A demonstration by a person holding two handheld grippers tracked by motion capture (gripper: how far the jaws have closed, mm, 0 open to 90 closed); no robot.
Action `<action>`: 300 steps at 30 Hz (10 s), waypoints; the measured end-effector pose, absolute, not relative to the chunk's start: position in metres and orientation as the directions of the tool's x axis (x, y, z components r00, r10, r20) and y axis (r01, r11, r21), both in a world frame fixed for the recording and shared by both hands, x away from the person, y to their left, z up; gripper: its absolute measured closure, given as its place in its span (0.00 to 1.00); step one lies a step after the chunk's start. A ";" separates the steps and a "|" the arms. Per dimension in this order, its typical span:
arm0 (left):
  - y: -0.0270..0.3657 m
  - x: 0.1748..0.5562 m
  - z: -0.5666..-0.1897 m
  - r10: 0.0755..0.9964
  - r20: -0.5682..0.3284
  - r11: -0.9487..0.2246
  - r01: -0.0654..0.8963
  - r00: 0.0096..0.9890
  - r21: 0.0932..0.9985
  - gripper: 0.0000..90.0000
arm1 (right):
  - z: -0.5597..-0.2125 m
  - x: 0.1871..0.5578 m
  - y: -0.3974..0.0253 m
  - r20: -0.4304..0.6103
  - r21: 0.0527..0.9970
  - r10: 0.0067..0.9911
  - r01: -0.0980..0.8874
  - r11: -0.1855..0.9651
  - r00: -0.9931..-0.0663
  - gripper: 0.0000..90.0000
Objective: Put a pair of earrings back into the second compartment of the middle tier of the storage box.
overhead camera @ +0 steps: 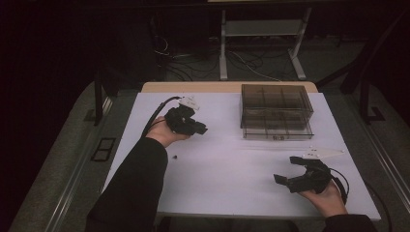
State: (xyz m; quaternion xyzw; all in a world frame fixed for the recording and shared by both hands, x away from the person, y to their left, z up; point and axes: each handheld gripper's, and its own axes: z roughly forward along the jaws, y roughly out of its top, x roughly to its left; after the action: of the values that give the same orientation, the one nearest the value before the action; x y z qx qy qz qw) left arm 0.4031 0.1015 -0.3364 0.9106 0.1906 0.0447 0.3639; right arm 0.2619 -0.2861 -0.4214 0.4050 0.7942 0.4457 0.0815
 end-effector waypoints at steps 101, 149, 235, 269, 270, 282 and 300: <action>-0.104 0.448 -0.379 0.265 -0.119 -0.636 0.266 0.957 0.724 0.65 | -0.420 0.263 -0.286 0.225 0.784 0.699 0.552 0.284 -0.679 0.00; 0.100 0.399 -0.358 0.460 -0.144 -0.485 0.384 0.876 0.786 0.00 | -0.422 0.264 -0.287 0.221 0.783 0.717 0.559 0.274 -0.661 0.00; 0.106 0.395 -0.366 0.379 -0.102 -0.633 0.338 0.920 0.696 0.87 | -0.423 0.263 -0.285 0.222 0.775 0.714 0.565 0.284 -0.663 0.00; -0.027 0.414 -0.340 0.223 -0.076 -0.643 0.205 0.972 0.738 0.87 | -0.422 0.263 -0.286 0.229 0.776 0.715 0.567 0.276 -0.661 0.00; -0.031 0.414 -0.341 0.222 -0.080 -0.639 0.207 0.972 0.741 0.87 | -0.422 0.263 -0.286 0.228 0.777 0.715 0.566 0.276 -0.661 0.00; -0.067 0.423 -0.348 0.210 -0.095 -0.619 0.207 0.973 0.758 0.87 | -0.422 0.263 -0.287 0.231 0.778 0.715 0.566 0.272 -0.660 0.00; -0.100 0.442 -0.390 0.295 -0.113 -0.559 0.267 0.949 0.785 0.87 | -0.421 0.263 -0.287 0.233 0.783 0.708 0.560 0.270 -0.667 0.00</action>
State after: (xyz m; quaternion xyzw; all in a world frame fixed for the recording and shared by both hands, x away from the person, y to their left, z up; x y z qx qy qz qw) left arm 0.4423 -0.0997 -0.3897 0.8828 0.1592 0.0159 0.4416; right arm 0.2628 -0.2873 -0.4211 0.3999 0.7927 0.4528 0.0817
